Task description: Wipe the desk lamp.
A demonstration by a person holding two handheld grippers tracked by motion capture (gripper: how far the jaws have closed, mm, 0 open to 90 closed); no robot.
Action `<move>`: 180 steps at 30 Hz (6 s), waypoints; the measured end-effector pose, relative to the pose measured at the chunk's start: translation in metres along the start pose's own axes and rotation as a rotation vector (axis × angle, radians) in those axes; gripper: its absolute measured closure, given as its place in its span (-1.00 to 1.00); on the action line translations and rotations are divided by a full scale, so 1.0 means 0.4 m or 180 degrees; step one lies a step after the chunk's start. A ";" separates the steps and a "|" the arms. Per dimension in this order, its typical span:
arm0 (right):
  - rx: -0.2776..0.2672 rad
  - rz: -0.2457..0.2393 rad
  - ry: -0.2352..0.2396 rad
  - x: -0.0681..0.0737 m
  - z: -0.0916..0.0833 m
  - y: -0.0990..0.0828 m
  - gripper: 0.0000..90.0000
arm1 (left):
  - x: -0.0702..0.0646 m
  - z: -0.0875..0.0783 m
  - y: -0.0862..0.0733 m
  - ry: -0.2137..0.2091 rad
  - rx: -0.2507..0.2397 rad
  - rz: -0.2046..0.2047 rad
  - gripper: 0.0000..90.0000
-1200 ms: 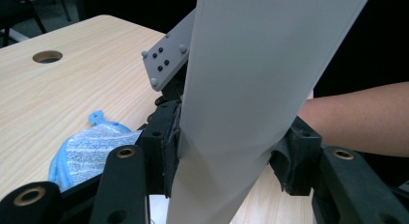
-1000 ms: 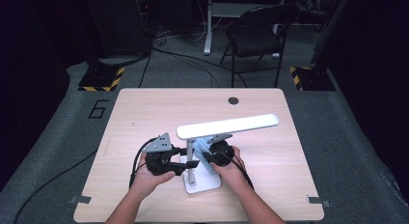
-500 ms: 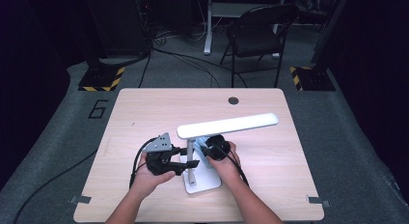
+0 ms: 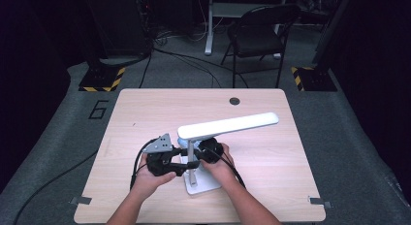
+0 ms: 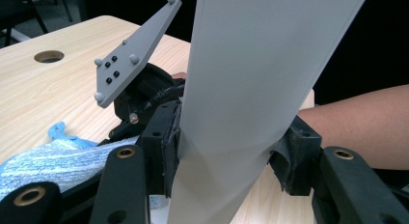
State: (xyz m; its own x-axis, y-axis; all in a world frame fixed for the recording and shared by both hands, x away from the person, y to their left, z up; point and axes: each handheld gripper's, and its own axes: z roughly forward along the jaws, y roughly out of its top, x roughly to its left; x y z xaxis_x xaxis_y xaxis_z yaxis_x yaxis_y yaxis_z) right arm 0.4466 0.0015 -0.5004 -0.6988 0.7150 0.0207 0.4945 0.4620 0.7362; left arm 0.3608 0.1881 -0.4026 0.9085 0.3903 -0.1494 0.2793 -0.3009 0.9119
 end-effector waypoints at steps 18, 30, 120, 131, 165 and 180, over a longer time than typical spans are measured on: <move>-0.0004 -0.0027 -0.0039 0.026 -0.034 -0.037 0.46 | -0.002 0.000 -0.002 -0.0002 -0.0010 -0.0019 0.10; -0.0070 -0.0086 0.0007 0.075 -0.101 -0.111 0.46 | -0.001 0.001 -0.003 -0.0003 -0.0015 -0.0020 0.10; -0.0136 0.0158 -0.0258 -0.030 -0.075 -0.091 0.44 | 0.027 -0.047 -0.019 0.0104 -0.0009 -0.0068 0.08; -0.0116 0.0274 -0.0276 -0.017 -0.091 -0.102 0.43 | 0.048 -0.077 -0.018 0.0222 0.0072 -0.0142 0.12; -0.0051 0.0033 -0.0215 0.031 -0.152 -0.094 0.42 | 0.059 -0.083 -0.019 0.0472 0.0057 -0.0017 0.62; -0.0028 -0.0197 -0.0075 0.104 -0.075 -0.059 0.36 | 0.051 -0.046 -0.028 0.0438 -0.0005 -0.0113 0.56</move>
State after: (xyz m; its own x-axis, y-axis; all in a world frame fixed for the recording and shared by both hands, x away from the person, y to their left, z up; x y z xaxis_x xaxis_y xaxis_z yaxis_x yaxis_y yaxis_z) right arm 0.3905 0.0046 -0.4967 -0.7155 0.6974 -0.0410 0.4460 0.5011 0.7416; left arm 0.3705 0.2155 -0.4090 0.8468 0.5163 -0.1280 0.3100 -0.2834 0.9075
